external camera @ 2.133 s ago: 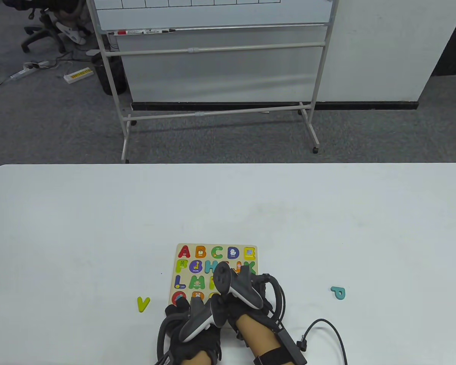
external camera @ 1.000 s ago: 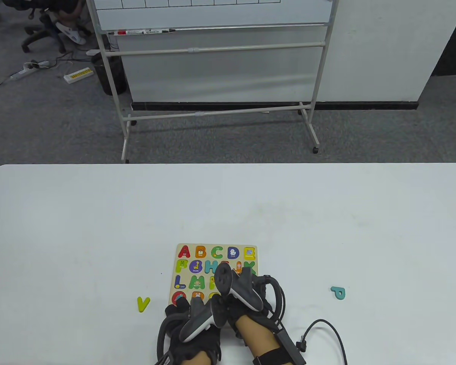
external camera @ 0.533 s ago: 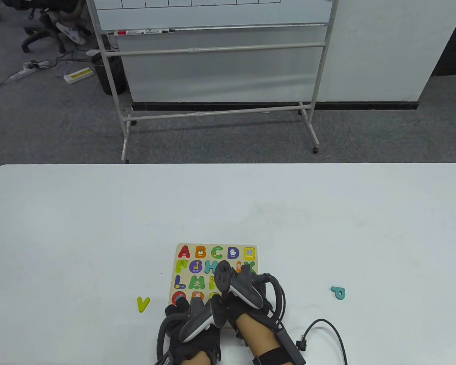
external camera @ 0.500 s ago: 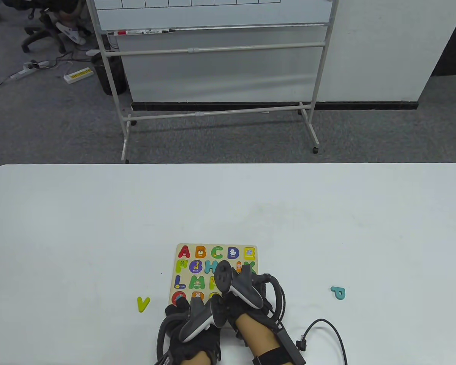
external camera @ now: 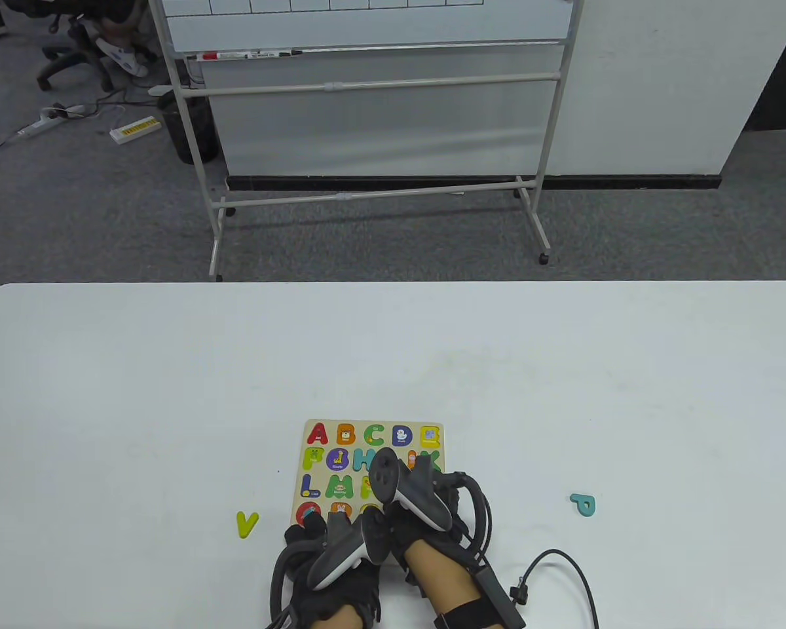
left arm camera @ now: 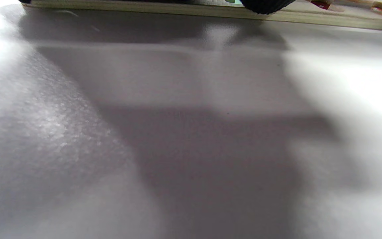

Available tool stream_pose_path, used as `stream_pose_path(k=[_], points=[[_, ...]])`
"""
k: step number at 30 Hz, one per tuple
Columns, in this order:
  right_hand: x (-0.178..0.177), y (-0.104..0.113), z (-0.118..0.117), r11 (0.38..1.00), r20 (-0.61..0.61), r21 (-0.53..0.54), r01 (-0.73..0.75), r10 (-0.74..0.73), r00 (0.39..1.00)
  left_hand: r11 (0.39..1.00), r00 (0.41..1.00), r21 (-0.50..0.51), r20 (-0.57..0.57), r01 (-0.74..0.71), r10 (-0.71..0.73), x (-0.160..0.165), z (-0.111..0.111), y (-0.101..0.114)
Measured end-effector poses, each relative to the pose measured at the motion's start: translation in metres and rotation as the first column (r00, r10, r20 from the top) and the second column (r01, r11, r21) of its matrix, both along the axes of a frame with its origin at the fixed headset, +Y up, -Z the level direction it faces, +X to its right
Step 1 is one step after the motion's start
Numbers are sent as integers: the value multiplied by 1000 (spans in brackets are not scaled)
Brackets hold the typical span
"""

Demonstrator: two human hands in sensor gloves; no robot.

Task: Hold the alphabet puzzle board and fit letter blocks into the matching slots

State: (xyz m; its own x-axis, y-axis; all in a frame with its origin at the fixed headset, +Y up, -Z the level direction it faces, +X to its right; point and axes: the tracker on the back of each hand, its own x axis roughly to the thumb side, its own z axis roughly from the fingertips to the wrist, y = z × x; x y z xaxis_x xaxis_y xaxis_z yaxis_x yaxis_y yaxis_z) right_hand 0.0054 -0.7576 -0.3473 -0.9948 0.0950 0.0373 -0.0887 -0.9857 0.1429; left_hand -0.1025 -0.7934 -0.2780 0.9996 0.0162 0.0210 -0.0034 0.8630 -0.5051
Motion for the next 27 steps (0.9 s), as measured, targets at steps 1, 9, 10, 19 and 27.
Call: stream_pose_path(k=[1,9,10,19,27], points=[[0,0,0,1000,-9,-4,4,-4,1000,1000,1000,1,3,5,-5,0,0,0],[1,-2,0,1000,-43,28,3,-2,999,1000,1000,0,9,13,-13,0,0,0],[1,-2,0,1000,-42,30,6,-4,999,1000,1000,0,9,13,-13,0,0,0],[15,0,-1,996,-25,-36,77,-77,997,1000,1000,-1,9,13,-13,1,0,1],[37,22,-1,986,35,-7,167,-167,985,1000,1000,-1,10,12,-12,1,0,1]])
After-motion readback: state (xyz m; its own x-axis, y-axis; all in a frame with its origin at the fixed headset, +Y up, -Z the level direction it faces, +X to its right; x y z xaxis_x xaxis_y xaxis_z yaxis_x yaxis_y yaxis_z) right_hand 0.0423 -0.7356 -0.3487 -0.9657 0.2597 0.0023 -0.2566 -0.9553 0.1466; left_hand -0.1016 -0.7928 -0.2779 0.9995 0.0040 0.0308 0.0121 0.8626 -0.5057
